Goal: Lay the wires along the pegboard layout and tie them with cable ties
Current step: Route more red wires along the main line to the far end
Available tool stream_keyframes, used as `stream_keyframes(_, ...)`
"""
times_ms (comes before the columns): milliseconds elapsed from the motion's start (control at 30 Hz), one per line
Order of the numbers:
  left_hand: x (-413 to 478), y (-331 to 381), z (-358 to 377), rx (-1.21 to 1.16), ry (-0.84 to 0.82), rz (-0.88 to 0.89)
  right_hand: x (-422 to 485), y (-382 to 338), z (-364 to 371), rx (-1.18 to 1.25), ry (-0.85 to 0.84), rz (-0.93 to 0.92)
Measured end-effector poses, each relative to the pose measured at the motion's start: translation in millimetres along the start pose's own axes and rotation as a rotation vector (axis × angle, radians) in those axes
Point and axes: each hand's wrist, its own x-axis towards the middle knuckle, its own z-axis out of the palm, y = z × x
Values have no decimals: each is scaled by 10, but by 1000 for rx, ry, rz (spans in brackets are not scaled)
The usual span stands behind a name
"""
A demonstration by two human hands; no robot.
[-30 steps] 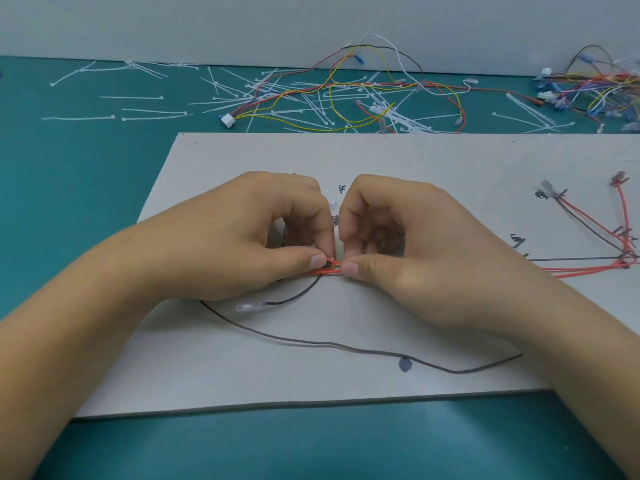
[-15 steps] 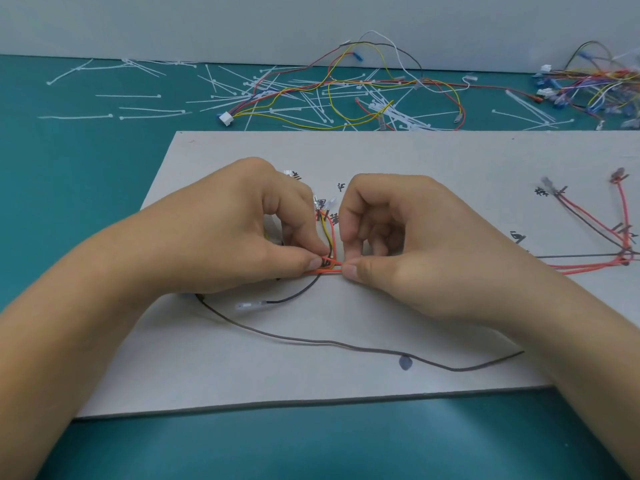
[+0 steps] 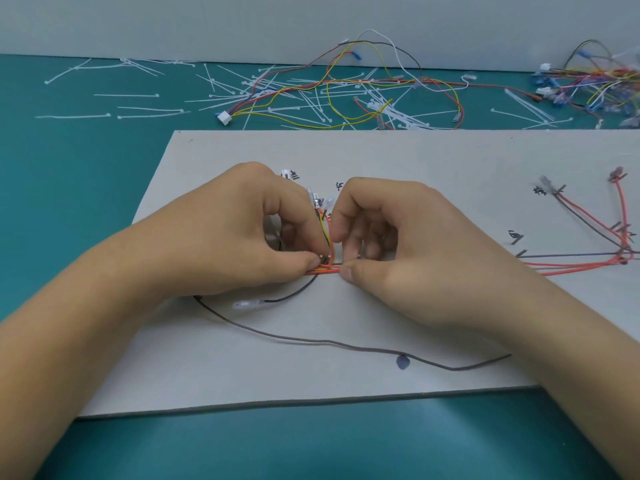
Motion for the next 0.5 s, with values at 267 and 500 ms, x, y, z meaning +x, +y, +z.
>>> stream_keyframes(267,-3,29,-5,80,19,32,7,-11,-24,-25,-11,-1)
stream_keyframes(500,-57,-2,-150,75,83,46,-56,-81,-11,-86,-14,-49)
